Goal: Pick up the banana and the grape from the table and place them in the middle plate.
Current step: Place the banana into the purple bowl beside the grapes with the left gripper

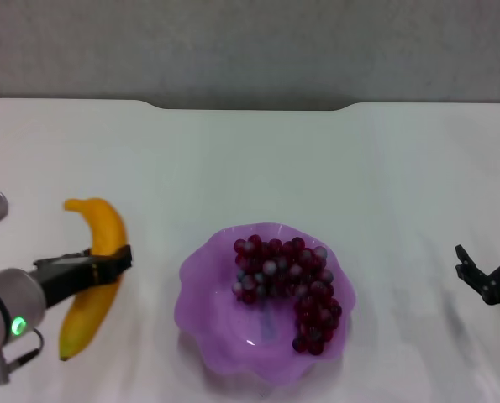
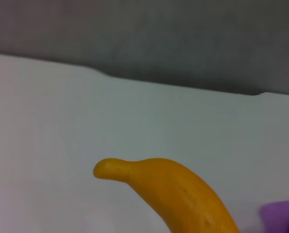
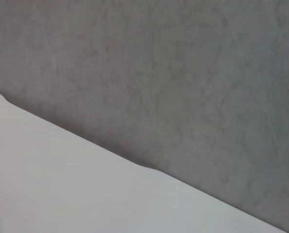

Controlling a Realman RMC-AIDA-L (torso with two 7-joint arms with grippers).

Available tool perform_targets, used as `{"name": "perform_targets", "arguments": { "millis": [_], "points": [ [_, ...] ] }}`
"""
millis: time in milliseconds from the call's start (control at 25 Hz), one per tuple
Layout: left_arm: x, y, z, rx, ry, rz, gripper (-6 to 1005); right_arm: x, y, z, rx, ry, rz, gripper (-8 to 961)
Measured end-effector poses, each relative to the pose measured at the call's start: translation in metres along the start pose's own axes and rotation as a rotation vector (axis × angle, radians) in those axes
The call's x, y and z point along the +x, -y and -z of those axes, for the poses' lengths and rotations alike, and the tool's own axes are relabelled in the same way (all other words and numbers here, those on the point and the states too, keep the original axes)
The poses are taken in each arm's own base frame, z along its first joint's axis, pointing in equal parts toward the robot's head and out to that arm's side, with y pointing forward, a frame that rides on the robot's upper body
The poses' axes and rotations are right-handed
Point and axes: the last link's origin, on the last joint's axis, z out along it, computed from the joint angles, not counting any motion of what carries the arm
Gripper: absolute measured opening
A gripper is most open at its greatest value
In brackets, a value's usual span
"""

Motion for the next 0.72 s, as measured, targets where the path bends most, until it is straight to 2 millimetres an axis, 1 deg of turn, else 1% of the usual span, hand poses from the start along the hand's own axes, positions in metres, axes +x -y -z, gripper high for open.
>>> {"name": "perform_targets", "arguments": {
  "millis": [40,120,240,360,400,480,520,600,720],
  "points": [
    [-0.002,-0.006,0.0,-0.016,-0.005,-0.018,500,0.0,0.0,0.0,0.0,0.0,0.0,882],
    [-0.007,-0.023,0.004,-0.066,-0.011,-0.076,499,0.001,0.001,0.0,0.004,-0.002,-0.001,882],
    [-0.008,-0.044,0.01,-0.135,-0.021,-0.106,499,0.001,0.001,0.001,0.006,-0.004,-0.001,882],
    [-0.004,-0.059,0.015,-0.202,-0.021,-0.071,499,0.0,0.001,-0.001,0.002,-0.003,0.002,881],
    [0.0,-0.066,0.017,-0.249,-0.021,-0.02,499,0.0,0.001,-0.001,0.0,-0.001,0.003,881],
    [0.004,-0.074,0.018,-0.302,-0.017,0.024,499,-0.002,0.001,-0.003,-0.004,0.003,0.007,881],
    [0.004,-0.074,0.018,-0.302,-0.017,0.024,499,-0.002,0.001,-0.004,-0.005,0.005,0.008,881],
    [0.005,-0.081,0.017,-0.347,-0.004,0.052,499,-0.003,0.001,-0.004,-0.006,0.007,0.01,881],
    [0.004,-0.085,0.01,-0.396,0.022,0.121,500,-0.005,0.0,-0.006,-0.008,0.012,0.017,881]
  ]
}}
